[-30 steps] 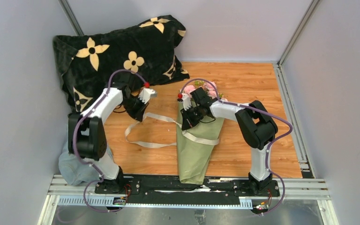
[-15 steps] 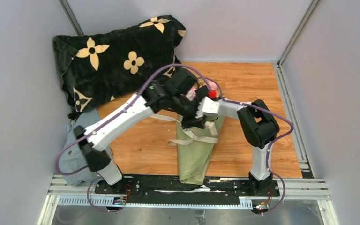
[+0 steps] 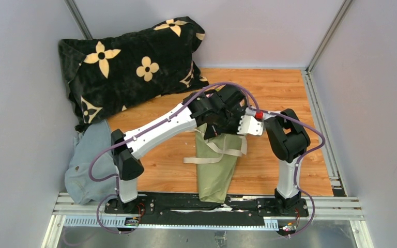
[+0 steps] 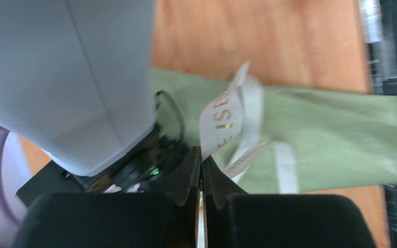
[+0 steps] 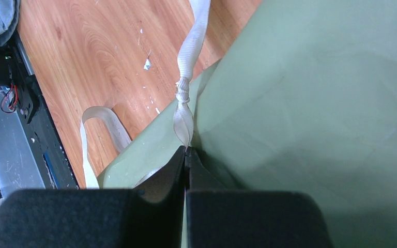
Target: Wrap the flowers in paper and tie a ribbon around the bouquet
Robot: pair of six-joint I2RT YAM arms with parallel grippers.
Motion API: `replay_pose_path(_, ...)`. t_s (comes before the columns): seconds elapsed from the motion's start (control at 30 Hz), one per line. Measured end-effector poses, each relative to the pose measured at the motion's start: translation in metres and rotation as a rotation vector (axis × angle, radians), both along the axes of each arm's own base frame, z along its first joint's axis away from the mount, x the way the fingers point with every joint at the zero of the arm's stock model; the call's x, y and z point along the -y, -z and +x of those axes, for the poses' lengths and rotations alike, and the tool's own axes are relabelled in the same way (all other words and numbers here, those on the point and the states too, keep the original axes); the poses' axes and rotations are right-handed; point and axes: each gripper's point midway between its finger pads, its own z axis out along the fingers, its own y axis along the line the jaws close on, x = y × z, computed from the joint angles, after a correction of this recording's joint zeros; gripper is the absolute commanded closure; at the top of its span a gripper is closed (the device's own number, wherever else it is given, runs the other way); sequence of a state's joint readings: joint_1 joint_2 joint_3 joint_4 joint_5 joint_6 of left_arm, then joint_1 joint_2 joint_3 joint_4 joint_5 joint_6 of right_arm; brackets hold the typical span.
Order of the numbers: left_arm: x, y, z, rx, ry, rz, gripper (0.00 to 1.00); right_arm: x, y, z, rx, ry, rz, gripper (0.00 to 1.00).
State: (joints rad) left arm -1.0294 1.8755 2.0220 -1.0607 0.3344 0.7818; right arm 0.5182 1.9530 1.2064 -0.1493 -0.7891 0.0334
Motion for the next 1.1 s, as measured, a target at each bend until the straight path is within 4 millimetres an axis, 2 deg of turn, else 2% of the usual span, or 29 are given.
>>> replay_pose_path(0.07,-0.003,0.014,0.019,0.073,-0.069,0.020,0.86,-0.002,0.000,-0.002,0.001,-0.007,0.000,1.00)
replay_pose_path(0.1,-0.005,0.025,0.026,0.088,-0.093,0.031,0.80,-0.003,0.000,-0.004,-0.001,-0.012,0.002,1.00)
replay_pose_path(0.13,-0.014,0.033,0.037,0.116,-0.131,0.044,0.72,-0.003,0.000,-0.004,-0.005,-0.014,0.004,1.00)
replay_pose_path(0.17,-0.019,0.037,0.042,0.134,-0.150,0.055,0.59,-0.003,0.000,-0.004,-0.005,-0.013,0.004,1.00)
replay_pose_path(0.23,-0.028,0.049,0.051,0.160,-0.188,0.065,0.37,-0.003,-0.001,-0.005,-0.007,-0.018,0.007,1.00)
replay_pose_path(0.27,-0.030,0.051,0.052,0.169,-0.190,0.068,0.30,-0.003,-0.001,-0.005,-0.006,-0.017,0.007,1.00)
replay_pose_path(0.47,-0.038,0.067,0.054,0.170,-0.200,0.100,0.07,-0.003,-0.001,-0.006,-0.011,-0.019,0.003,1.00)
replay_pose_path(0.57,-0.044,0.070,0.051,0.157,-0.176,0.104,0.05,-0.003,-0.001,-0.007,-0.013,-0.020,0.002,1.00)
replay_pose_path(0.67,-0.057,0.069,0.035,0.125,-0.124,0.107,0.08,-0.004,0.000,-0.008,-0.015,-0.023,0.000,1.00)
replay_pose_path(0.77,-0.073,0.053,0.013,0.068,-0.056,0.084,0.19,-0.004,0.000,-0.009,-0.020,-0.025,-0.002,1.00)
replay_pose_path(0.83,-0.084,0.040,0.006,0.054,-0.026,0.057,0.30,-0.004,-0.001,-0.009,-0.021,-0.025,-0.004,1.00)
replay_pose_path(0.9,-0.097,0.033,0.002,0.049,-0.008,0.036,0.34,-0.004,-0.002,-0.008,-0.019,-0.024,-0.003,1.00)
replay_pose_path(0.93,-0.106,0.034,-0.001,0.046,0.008,0.035,0.34,-0.005,-0.003,-0.008,-0.018,-0.024,-0.002,1.00)
replay_pose_path(1.0,-0.114,0.048,-0.008,0.021,0.046,0.046,0.28,-0.005,-0.003,-0.008,-0.019,-0.024,-0.002,1.00)
replay_pose_path(1.1,-0.114,0.090,-0.026,-0.053,0.130,0.066,0.19,-0.005,-0.005,-0.007,-0.017,-0.024,-0.001,1.00)
